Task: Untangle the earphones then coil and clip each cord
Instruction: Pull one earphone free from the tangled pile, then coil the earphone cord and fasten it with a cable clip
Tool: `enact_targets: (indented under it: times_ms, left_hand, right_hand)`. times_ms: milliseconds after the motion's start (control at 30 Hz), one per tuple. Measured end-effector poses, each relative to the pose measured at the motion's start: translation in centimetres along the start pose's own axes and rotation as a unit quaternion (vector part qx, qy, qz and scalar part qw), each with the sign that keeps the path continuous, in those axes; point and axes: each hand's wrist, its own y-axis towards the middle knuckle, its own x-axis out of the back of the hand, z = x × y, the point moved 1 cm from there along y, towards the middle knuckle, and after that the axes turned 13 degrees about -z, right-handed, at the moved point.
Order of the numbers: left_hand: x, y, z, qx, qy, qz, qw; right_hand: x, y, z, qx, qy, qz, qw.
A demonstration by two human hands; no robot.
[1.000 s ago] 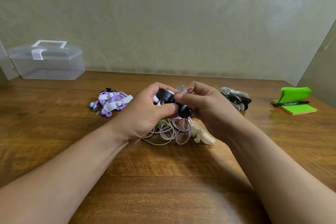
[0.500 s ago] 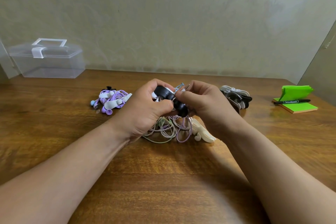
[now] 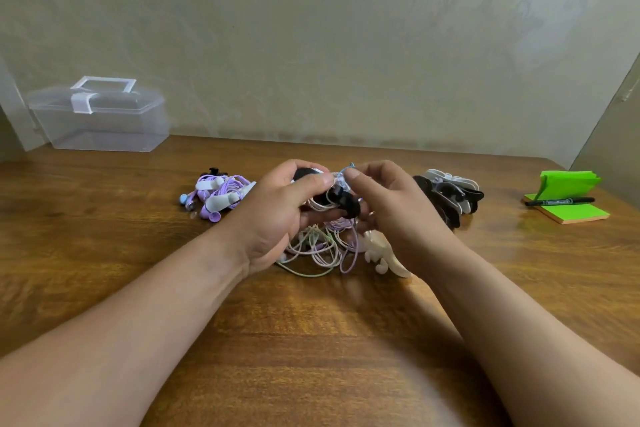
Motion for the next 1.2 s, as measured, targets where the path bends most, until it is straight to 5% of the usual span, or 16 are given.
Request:
enact_targets:
  times_ms: [200, 300, 433, 533, 667, 867, 1067, 1200]
  left_hand:
    - [1.2, 0.7, -0.7, 0.01, 0.001, -0.048, 0.999]
    - [2.0, 1.2, -1.7, -0.013, 0.025, -0.099, 0.995]
    - [3.8, 1.8, -3.3, -0.071, 0.131, -0.17, 0.974]
    - [7.0, 3.0, -4.5, -0.153, 0.237, -0.295, 0.913]
    - [10.5, 3.7, -4.9, -0.163, 0.188, -0.429, 0.868]
    - [9.8, 4.4, -2.7, -0.049, 0.242, -0.299, 0.922]
    - [8.6, 2.7, -4.0, -0.135, 0.36, -0.308, 0.87]
    - [7.1, 2.2, -3.6, -0.221, 0.354, -0.253, 0.872]
  right_hand:
    - [-0.8, -1.0, 1.5, 0.22, -0.18, 0.005, 0.959]
    - [-2.7, -0.4, 3.0, 0.258, -0.238, -0.014, 0.936]
    - [-6.3, 0.8, 4.8, 0.259, -0.247, -0.016, 0.934]
    - [-10.0, 2.1, 5.0, 0.211, -0.221, -0.029, 0.952]
    - [-13.6, 4.4, 3.2, 0.121, -0.281, -0.06, 0.95]
    - [-16.7, 3.8, 2.2, 0.085, -0.346, 0.037, 0.934]
    - [-12.1, 3.8, 4.5, 0.129, -0.271, 0.006, 0.954]
    - [-7.1, 3.0, 5.2, 0.159, -0.168, -0.029, 0.972]
